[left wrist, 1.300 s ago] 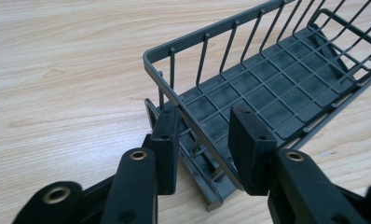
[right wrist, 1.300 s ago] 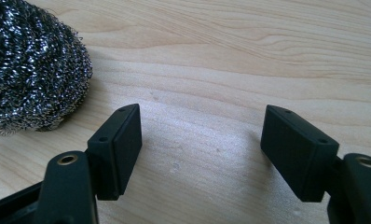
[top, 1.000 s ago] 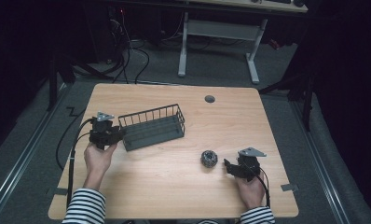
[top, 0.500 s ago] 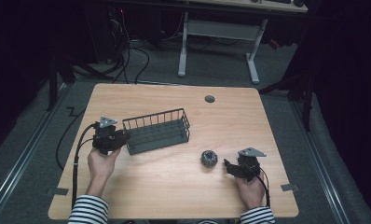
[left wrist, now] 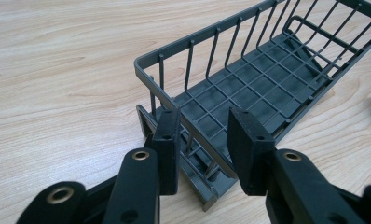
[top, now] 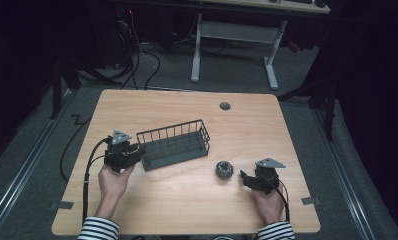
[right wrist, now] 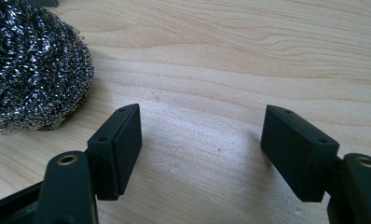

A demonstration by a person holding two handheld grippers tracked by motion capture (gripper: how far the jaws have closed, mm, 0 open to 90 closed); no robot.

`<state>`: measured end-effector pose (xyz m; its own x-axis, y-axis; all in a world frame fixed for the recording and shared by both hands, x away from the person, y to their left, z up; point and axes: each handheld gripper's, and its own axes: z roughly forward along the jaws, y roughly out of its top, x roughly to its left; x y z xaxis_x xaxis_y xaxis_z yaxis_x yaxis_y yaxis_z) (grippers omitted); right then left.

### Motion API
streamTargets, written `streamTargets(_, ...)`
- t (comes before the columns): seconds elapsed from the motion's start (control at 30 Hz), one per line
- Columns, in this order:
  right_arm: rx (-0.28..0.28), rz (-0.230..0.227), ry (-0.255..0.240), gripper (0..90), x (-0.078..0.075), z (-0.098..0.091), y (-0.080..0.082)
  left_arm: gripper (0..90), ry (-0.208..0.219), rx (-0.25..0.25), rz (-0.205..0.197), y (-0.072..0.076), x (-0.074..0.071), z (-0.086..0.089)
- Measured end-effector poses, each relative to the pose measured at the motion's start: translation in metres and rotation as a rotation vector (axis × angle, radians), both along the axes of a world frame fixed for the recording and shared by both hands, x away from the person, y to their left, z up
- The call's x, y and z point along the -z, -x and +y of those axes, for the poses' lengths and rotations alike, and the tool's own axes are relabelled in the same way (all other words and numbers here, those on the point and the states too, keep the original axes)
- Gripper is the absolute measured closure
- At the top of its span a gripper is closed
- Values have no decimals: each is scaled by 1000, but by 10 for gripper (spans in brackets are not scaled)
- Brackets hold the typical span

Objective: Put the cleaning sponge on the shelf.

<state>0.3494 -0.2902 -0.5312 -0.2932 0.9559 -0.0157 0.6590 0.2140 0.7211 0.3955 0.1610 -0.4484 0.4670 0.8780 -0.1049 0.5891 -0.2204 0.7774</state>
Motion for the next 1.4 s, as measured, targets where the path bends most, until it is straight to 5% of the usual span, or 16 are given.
streamTargets(0.37,-1,-1,0,293,0,0,0,364,58,-17,-17,4,-5,9)
streamTargets(0.8,-1,-1,-1,293,0,0,0,319,63,-24,-53,27,-8,32)
streamTargets(1.2,-2,0,-3,293,0,0,0,314,59,-89,-38,45,18,60)
streamTargets(1.4,-17,3,-4,288,0,0,1,307,37,-134,-5,46,47,67)
